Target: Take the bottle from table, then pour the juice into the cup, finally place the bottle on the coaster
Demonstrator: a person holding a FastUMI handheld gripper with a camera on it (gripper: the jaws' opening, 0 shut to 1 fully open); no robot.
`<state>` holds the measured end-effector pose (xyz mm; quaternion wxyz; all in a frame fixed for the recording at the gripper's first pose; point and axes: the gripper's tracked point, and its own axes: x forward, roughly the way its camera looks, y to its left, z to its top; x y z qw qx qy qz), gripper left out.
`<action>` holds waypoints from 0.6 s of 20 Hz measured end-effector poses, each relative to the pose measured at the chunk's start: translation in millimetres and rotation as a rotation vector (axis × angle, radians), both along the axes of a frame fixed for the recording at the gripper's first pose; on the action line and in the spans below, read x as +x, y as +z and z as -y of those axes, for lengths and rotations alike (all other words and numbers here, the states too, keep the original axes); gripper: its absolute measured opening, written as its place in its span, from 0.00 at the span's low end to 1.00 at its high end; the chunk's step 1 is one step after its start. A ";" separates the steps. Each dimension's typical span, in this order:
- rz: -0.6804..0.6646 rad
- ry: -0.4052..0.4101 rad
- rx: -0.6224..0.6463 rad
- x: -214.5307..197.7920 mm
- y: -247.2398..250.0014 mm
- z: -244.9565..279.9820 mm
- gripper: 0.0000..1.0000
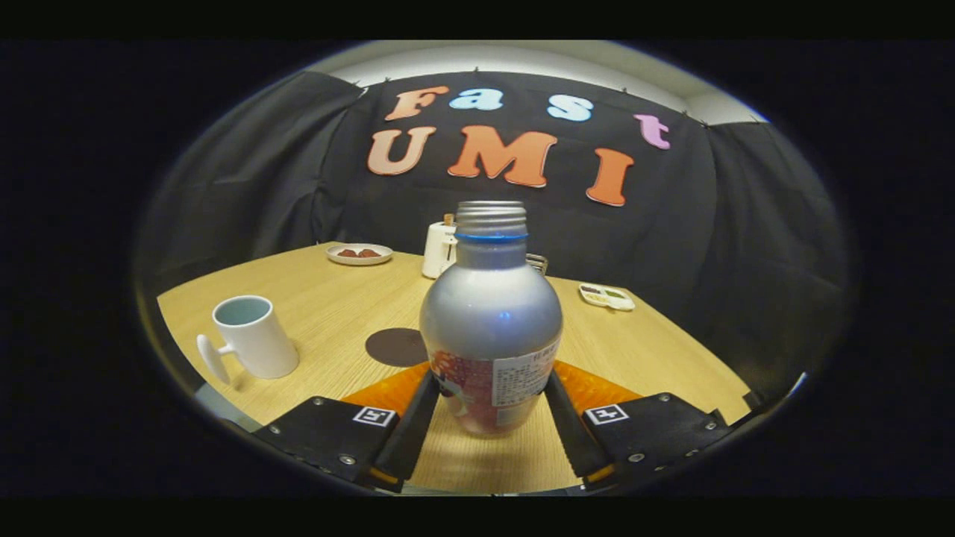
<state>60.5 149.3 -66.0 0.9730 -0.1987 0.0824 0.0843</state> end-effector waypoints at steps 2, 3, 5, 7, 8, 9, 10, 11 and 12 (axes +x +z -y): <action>0.019 0.016 -0.067 -1.0 3.8 -10.6 0.77; 0.027 0.023 -0.098 0.4 5.2 -16.1 0.77; 0.048 0.031 -0.171 0.8 9.8 -26.7 0.77; 0.078 0.043 -0.259 0.8 14.3 -36.8 0.77; 0.086 0.056 -0.292 -0.5 15.1 -43.4 0.77; 0.092 0.068 -0.318 -0.9 14.6 -50.3 0.77; 0.096 0.082 -0.341 -1.2 14.5 -56.2 0.77; 0.100 0.093 -0.362 -2.5 14.7 -62.5 0.77; 0.105 0.105 -0.386 -3.9 14.9 -68.3 0.77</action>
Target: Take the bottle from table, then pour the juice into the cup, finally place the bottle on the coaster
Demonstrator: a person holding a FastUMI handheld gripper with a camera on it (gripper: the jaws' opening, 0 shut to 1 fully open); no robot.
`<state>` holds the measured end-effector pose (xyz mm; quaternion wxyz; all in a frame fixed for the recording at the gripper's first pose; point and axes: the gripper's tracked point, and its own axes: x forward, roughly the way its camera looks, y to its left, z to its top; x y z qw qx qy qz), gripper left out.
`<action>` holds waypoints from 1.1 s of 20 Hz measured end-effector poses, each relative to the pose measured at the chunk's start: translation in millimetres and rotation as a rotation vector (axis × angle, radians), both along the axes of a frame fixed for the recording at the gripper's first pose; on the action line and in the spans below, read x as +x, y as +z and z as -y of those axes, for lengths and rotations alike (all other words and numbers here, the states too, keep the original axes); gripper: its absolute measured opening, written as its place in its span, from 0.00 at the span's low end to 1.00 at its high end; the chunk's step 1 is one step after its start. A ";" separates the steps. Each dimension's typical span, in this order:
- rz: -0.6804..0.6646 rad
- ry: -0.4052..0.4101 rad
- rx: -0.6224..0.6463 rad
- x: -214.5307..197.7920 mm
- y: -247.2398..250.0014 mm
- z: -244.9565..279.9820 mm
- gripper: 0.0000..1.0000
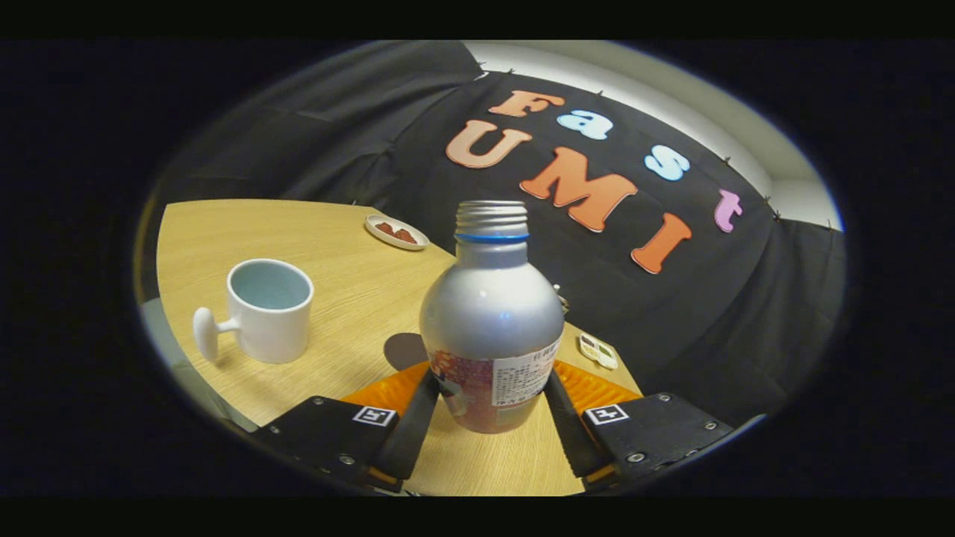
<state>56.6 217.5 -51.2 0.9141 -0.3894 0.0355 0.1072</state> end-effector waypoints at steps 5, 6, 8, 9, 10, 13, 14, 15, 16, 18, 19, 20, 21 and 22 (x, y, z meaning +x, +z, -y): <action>0.057 0.064 -0.176 -3.0 4.4 -28.2 0.77; 0.064 0.075 -0.211 -4.8 4.7 -32.6 0.77; 0.070 0.086 -0.282 -5.2 1.7 -37.5 0.77; 0.079 0.090 -0.318 -5.7 1.8 -42.0 0.77; 0.092 0.093 -0.350 -6.7 2.7 -43.3 0.77; 0.110 0.100 -0.428 -8.4 -1.9 -48.1 0.77; 0.113 0.099 -0.446 -8.0 -1.9 -48.3 0.77; 0.117 0.097 -0.462 -7.9 -1.3 -49.4 0.77; 0.122 0.094 -0.480 -7.8 -0.8 -49.2 0.77; 0.136 0.084 -0.519 -6.8 2.6 -48.5 0.77; 0.141 0.080 -0.538 -7.5 3.6 -48.4 0.77; 0.146 0.078 -0.556 -7.9 4.5 -49.0 0.77; 0.146 0.077 -0.572 -7.7 3.5 -50.8 0.77; 0.146 0.078 -0.588 -8.9 3.3 -51.2 0.77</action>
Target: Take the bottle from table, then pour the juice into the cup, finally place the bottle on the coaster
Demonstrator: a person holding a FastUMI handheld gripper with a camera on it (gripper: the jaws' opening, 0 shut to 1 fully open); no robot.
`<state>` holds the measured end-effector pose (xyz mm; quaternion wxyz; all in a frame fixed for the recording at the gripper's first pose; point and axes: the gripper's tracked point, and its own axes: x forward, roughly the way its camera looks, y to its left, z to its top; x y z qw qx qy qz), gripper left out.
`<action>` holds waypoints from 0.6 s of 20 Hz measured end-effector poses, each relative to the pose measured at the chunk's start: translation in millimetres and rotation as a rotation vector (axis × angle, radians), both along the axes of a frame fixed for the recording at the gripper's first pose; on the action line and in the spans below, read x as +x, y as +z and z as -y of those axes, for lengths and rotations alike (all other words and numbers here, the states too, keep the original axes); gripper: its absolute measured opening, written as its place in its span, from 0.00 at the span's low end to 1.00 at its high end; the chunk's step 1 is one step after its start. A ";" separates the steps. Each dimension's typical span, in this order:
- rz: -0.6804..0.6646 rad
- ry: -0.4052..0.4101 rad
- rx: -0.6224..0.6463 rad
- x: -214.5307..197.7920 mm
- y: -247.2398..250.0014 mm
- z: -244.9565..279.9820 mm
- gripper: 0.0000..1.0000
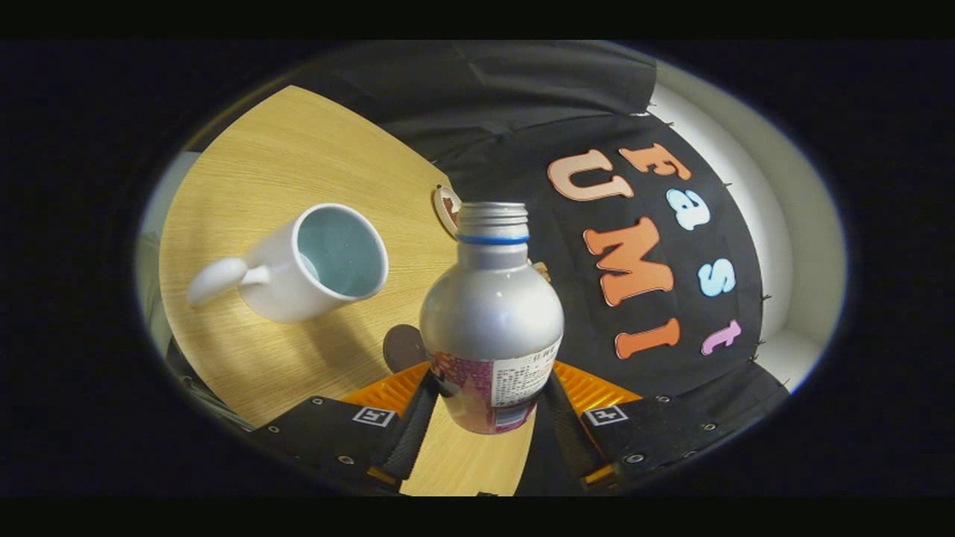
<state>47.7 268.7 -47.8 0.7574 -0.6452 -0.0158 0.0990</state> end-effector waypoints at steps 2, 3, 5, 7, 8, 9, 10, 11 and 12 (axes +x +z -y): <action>0.006 0.004 -0.036 -2.1 2.3 -2.1 0.77; 0.010 0.006 -0.051 0.3 1.9 -2.8 0.77; 0.012 0.005 -0.077 -1.0 2.1 -3.1 0.77; 0.034 -0.002 -0.114 -0.4 4.6 -2.8 0.77; 0.042 -0.007 -0.132 0.6 5.5 -1.3 0.77; 0.046 -0.012 -0.147 2.3 5.4 -0.1 0.77; 0.047 -0.016 -0.160 2.0 5.0 1.1 0.77; 0.048 -0.017 -0.172 4.2 5.9 1.2 0.77; 0.049 -0.017 -0.186 4.7 6.1 1.7 0.77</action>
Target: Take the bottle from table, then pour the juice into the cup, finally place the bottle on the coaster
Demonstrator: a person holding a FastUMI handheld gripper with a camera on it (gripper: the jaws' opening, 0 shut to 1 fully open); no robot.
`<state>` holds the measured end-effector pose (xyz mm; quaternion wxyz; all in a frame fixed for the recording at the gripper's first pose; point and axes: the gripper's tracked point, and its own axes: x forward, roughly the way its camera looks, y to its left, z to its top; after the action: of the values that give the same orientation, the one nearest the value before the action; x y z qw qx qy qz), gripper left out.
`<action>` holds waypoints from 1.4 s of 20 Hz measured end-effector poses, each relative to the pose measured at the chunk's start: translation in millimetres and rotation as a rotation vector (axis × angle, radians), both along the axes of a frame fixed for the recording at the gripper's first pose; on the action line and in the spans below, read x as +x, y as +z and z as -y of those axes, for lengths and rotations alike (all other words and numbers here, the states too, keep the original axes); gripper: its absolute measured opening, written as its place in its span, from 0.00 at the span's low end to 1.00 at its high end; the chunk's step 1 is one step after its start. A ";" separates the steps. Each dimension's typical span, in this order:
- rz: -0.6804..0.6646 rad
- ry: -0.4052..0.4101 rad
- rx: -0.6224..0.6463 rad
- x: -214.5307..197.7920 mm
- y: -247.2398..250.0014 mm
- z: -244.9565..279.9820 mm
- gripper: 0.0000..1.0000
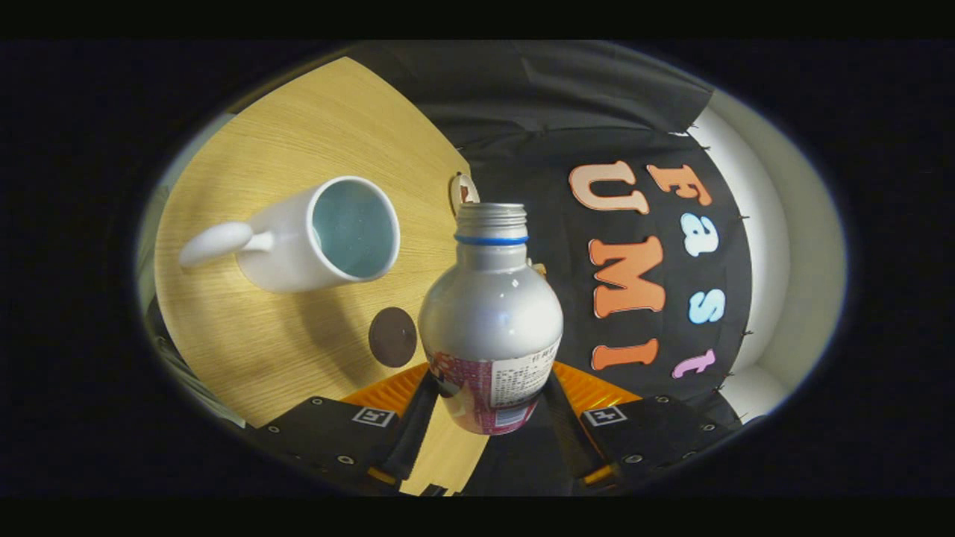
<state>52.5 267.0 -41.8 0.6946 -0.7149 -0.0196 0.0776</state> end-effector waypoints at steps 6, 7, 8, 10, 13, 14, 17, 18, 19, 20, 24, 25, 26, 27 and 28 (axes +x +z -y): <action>-0.003 0.009 -0.079 -1.5 -1.4 -2.9 0.77; -0.003 0.008 -0.088 -0.1 -1.5 -3.0 0.77; -0.001 0.005 -0.098 0.1 -0.9 -2.7 0.77; 0.000 -0.001 -0.125 1.0 -2.1 -0.1 0.77; -0.005 -0.013 -0.150 4.2 -2.1 4.7 0.77; -0.010 -0.020 -0.157 4.8 -2.0 6.4 0.77; 0.001 -0.017 -0.174 4.0 -0.1 5.7 0.76; -0.002 -0.017 -0.177 2.9 -0.7 5.7 0.77; -0.002 -0.019 -0.184 3.9 -0.6 6.9 0.77; 0.001 -0.018 -0.193 4.6 0.6 7.0 0.76; 0.004 -0.024 -0.223 7.7 1.6 9.9 0.77; 0.007 -0.026 -0.233 7.6 2.0 9.5 0.77; 0.013 -0.027 -0.241 8.1 3.9 9.6 0.77; 0.012 -0.026 -0.245 8.7 3.2 10.8 0.77; 0.011 -0.029 -0.247 9.0 3.5 11.7 0.77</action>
<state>61.4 255.3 -38.2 0.6024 -0.7955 -0.0036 0.0653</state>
